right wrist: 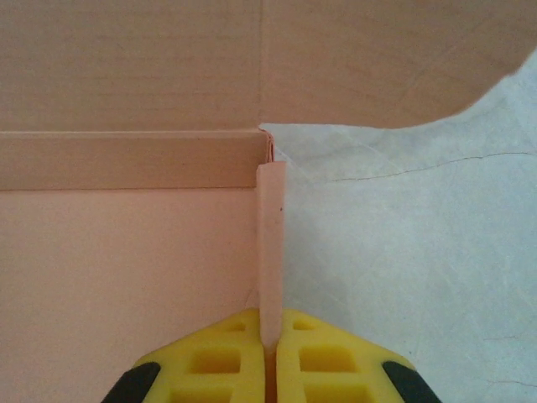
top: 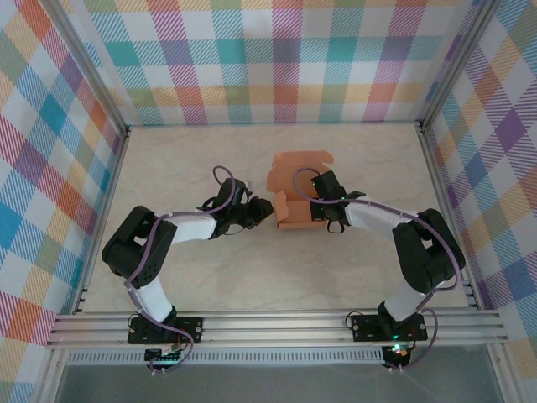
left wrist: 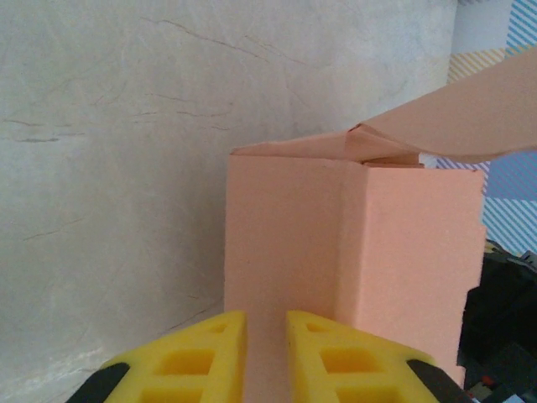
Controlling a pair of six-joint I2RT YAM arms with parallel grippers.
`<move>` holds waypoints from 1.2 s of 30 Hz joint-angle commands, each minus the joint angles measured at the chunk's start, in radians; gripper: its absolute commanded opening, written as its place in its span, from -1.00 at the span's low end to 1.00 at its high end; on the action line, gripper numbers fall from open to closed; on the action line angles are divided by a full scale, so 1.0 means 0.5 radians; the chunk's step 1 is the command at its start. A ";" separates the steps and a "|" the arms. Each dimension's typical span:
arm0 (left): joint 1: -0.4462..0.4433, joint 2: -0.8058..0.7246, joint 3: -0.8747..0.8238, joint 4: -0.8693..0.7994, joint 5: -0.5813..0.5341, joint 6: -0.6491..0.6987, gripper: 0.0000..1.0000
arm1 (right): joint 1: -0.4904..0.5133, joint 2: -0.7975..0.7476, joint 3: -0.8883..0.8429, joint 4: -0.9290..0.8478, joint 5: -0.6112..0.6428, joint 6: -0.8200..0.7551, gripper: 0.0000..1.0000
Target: Fold the paper box
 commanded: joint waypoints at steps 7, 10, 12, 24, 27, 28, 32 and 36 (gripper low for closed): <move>-0.025 0.018 0.054 0.188 0.126 -0.128 -0.63 | 0.016 0.079 0.069 -0.028 0.005 -0.009 -0.84; -0.025 0.057 0.062 0.198 0.124 -0.135 -0.57 | 0.018 0.082 0.074 -0.019 -0.036 -0.012 -0.84; -0.025 0.079 0.068 0.196 0.116 -0.137 -0.55 | 0.016 0.082 0.084 -0.019 -0.040 -0.015 -0.84; -0.027 -0.112 -0.008 0.060 0.003 0.007 -0.52 | -0.013 0.125 0.047 0.020 -0.049 0.013 -0.84; -0.028 -0.286 -0.025 -0.156 -0.132 0.154 -0.49 | -0.048 0.130 0.019 0.048 -0.113 0.062 -0.83; -0.029 -0.347 -0.052 -0.191 -0.172 0.187 -0.47 | -0.063 0.127 0.012 0.060 -0.132 0.078 -0.84; -0.023 -0.467 -0.178 -0.237 -0.300 0.196 -0.40 | -0.090 0.114 -0.006 0.104 -0.213 0.126 -0.84; 0.024 -0.521 -0.345 -0.078 -0.287 0.106 -0.22 | -0.124 0.090 -0.020 0.147 -0.320 0.173 -0.84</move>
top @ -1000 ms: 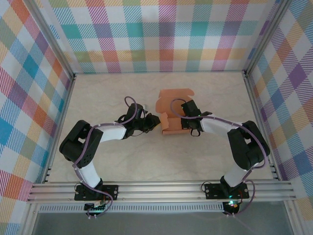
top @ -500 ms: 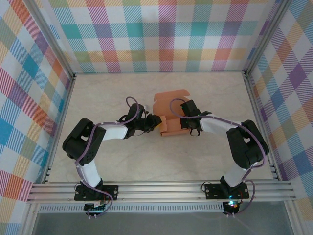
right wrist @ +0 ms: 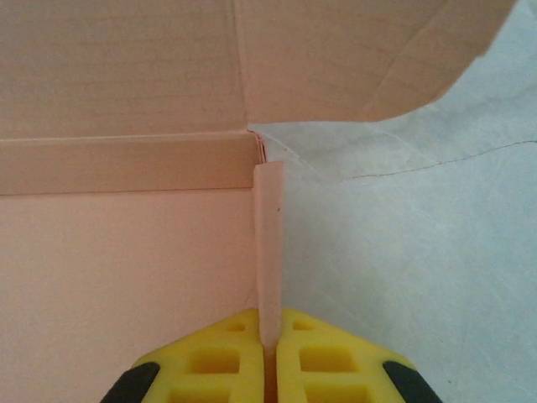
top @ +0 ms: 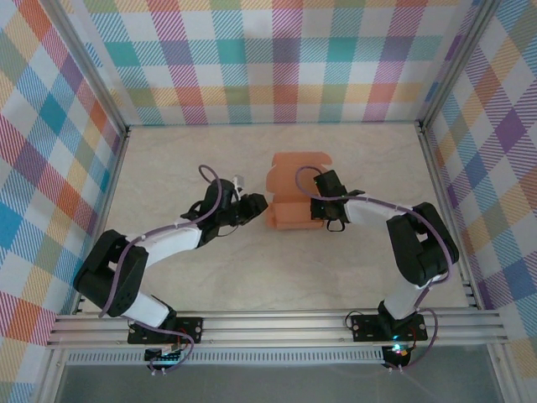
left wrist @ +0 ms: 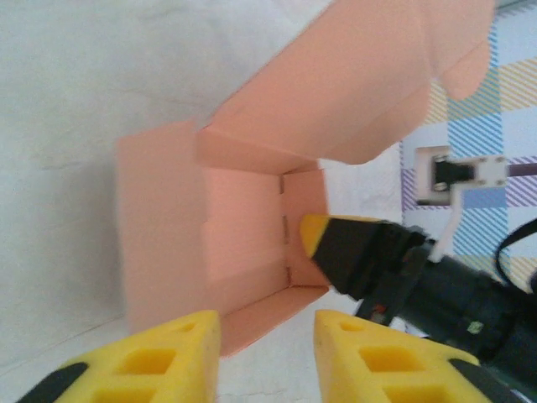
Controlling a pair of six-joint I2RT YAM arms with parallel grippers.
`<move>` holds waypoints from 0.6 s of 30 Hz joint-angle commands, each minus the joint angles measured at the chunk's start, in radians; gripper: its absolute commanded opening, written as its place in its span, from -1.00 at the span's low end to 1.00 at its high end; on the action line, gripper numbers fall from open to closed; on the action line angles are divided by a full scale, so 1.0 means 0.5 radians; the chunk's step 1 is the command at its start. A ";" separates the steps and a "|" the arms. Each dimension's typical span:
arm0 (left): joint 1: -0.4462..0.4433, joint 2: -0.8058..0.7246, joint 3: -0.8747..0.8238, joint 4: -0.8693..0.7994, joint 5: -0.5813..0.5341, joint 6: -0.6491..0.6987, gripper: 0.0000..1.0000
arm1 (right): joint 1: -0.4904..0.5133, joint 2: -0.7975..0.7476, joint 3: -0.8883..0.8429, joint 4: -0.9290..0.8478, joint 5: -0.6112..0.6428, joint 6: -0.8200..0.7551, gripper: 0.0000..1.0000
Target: Fold the paper box
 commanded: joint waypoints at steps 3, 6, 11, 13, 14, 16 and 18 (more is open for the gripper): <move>0.095 -0.246 -0.214 -0.026 -0.164 0.049 -0.13 | -0.032 -0.041 -0.041 0.064 -0.115 0.073 -0.84; 0.210 -0.392 -0.221 -0.210 -0.185 0.111 -0.04 | -0.056 -0.061 -0.066 0.076 -0.143 0.082 -0.84; 0.317 -0.386 -0.230 -0.225 -0.113 0.063 0.01 | -0.076 -0.095 -0.068 0.102 -0.215 0.122 -0.84; 0.311 -0.283 -0.181 -0.175 -0.014 0.049 -0.02 | -0.074 -0.106 -0.061 0.112 -0.251 0.136 -0.84; 0.296 -0.251 -0.171 -0.135 0.003 0.036 -0.04 | -0.076 -0.111 -0.062 0.113 -0.258 0.139 -0.84; 0.245 -0.192 -0.119 -0.126 -0.003 0.048 -0.08 | -0.076 -0.123 -0.063 0.113 -0.265 0.143 -0.85; 0.200 -0.138 -0.056 -0.144 -0.001 0.062 -0.09 | -0.076 -0.123 -0.058 0.115 -0.268 0.139 -0.85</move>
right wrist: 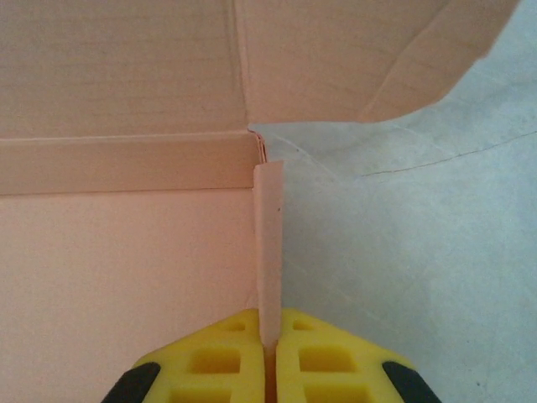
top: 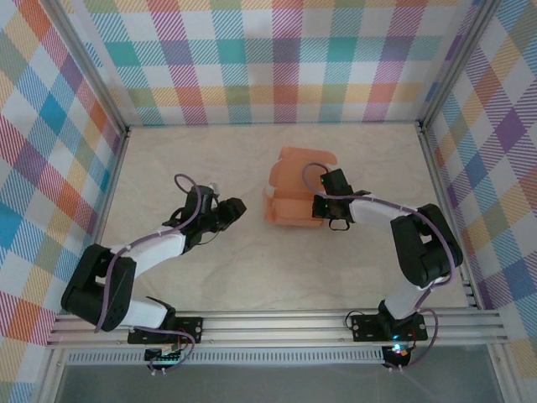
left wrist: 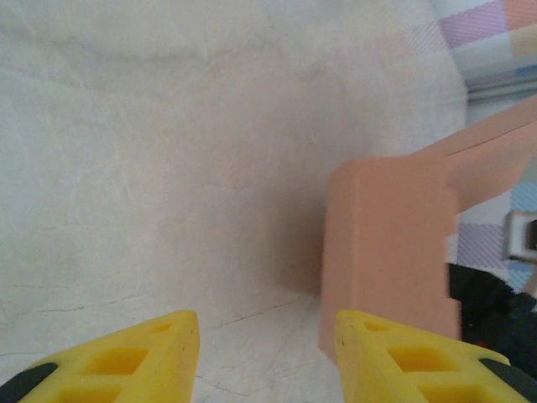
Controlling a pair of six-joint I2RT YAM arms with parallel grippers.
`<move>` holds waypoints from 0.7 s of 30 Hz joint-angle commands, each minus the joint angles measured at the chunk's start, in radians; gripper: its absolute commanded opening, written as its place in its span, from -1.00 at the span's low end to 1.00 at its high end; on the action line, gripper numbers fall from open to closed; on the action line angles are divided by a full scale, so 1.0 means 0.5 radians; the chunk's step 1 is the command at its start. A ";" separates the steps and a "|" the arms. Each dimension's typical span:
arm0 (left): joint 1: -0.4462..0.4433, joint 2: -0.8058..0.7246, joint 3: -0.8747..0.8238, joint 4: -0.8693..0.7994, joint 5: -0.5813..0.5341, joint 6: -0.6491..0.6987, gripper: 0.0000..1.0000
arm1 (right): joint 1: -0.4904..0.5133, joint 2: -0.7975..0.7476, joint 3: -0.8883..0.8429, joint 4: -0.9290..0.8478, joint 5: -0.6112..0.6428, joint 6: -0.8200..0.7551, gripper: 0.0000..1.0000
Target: Fold the paper box
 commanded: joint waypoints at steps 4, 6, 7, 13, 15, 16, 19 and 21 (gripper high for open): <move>-0.116 0.196 0.169 0.179 0.108 -0.073 -0.04 | -0.007 -0.063 -0.003 0.065 -0.087 0.027 -0.85; -0.146 0.279 0.178 0.282 0.149 -0.141 -0.04 | -0.008 -0.065 -0.006 0.080 -0.108 0.033 -0.85; -0.161 0.320 0.177 0.346 0.167 -0.178 -0.04 | -0.008 -0.062 -0.007 0.089 -0.117 0.036 -0.85; -0.198 0.435 0.238 0.513 0.248 -0.192 -0.25 | -0.009 -0.056 -0.031 0.113 -0.124 0.013 -0.86; -0.198 0.472 0.273 0.523 0.279 -0.184 -0.30 | -0.008 -0.049 -0.031 0.105 -0.118 -0.002 -0.85; -0.200 0.496 0.291 0.537 0.297 -0.184 -0.32 | -0.007 -0.047 -0.030 0.105 -0.118 -0.005 -0.85; -0.207 0.574 0.345 0.524 0.326 -0.192 -0.39 | -0.003 -0.054 -0.035 0.110 -0.117 -0.007 -0.86; -0.212 0.621 0.362 0.528 0.332 -0.194 -0.41 | -0.003 -0.061 -0.034 0.097 -0.112 -0.015 -0.86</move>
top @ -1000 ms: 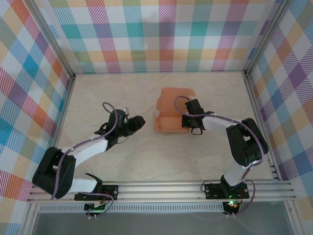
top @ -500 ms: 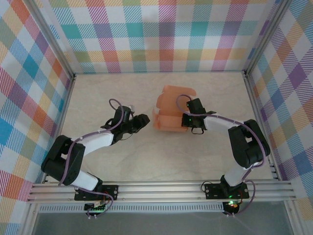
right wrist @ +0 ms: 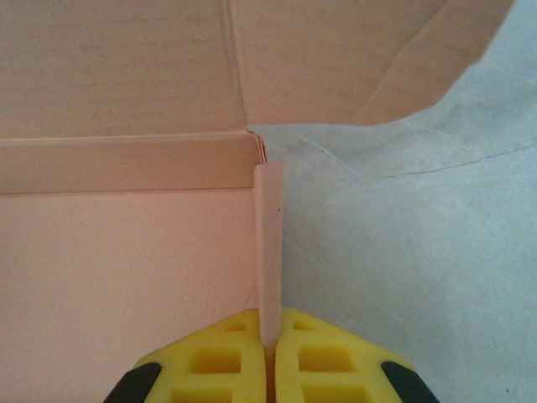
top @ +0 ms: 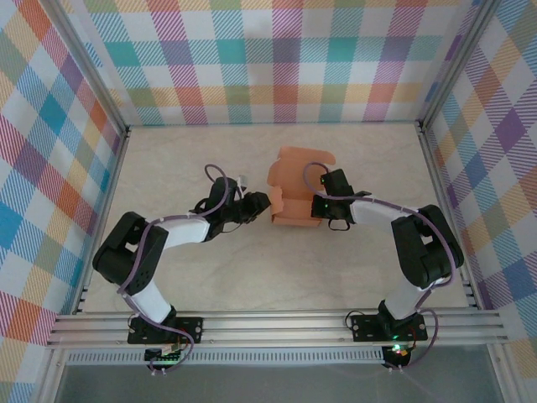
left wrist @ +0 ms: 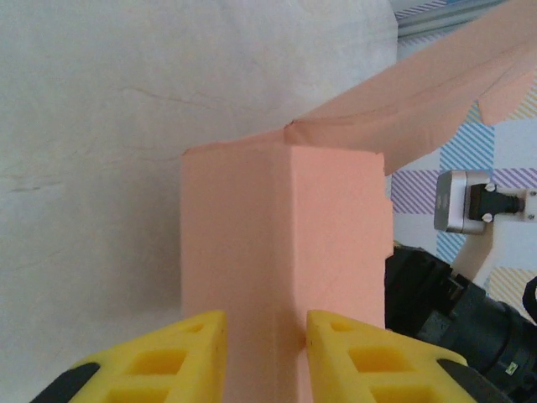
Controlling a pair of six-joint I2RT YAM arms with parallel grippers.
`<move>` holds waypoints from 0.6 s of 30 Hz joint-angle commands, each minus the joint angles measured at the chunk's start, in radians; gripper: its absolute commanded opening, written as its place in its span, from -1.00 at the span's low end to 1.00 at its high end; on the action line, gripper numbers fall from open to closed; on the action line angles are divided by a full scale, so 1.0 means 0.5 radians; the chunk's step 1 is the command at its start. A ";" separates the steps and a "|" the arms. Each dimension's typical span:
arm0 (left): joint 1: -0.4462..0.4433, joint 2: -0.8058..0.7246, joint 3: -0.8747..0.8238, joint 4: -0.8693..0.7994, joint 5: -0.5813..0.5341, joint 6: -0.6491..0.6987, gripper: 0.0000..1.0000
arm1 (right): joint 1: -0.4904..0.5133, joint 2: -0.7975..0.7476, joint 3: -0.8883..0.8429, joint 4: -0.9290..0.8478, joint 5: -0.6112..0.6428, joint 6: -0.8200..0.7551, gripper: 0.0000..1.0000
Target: Fold the paper box
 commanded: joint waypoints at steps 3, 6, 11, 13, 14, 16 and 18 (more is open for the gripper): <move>-0.021 0.131 0.104 -0.042 0.067 0.024 -0.43 | 0.003 -0.061 -0.003 0.011 -0.004 -0.053 -0.85; -0.030 0.187 0.128 -0.053 0.090 0.028 -0.46 | 0.006 -0.061 0.000 -0.018 0.027 -0.085 -0.85; -0.069 0.231 0.176 -0.113 0.077 0.043 -0.52 | 0.037 -0.054 0.005 -0.063 0.101 -0.112 -0.85; -0.085 0.252 0.218 -0.223 0.060 0.073 -0.53 | 0.057 -0.034 0.026 -0.123 0.170 -0.132 -0.84; -0.094 0.265 0.240 -0.285 0.048 0.091 -0.53 | 0.070 -0.025 0.046 -0.158 0.217 -0.138 -0.84; -0.106 0.286 0.261 -0.342 0.035 0.106 -0.53 | 0.100 -0.008 0.072 -0.210 0.303 -0.159 -0.84; -0.110 0.314 0.289 -0.398 0.021 0.106 -0.54 | 0.134 0.001 0.083 -0.236 0.369 -0.166 -0.84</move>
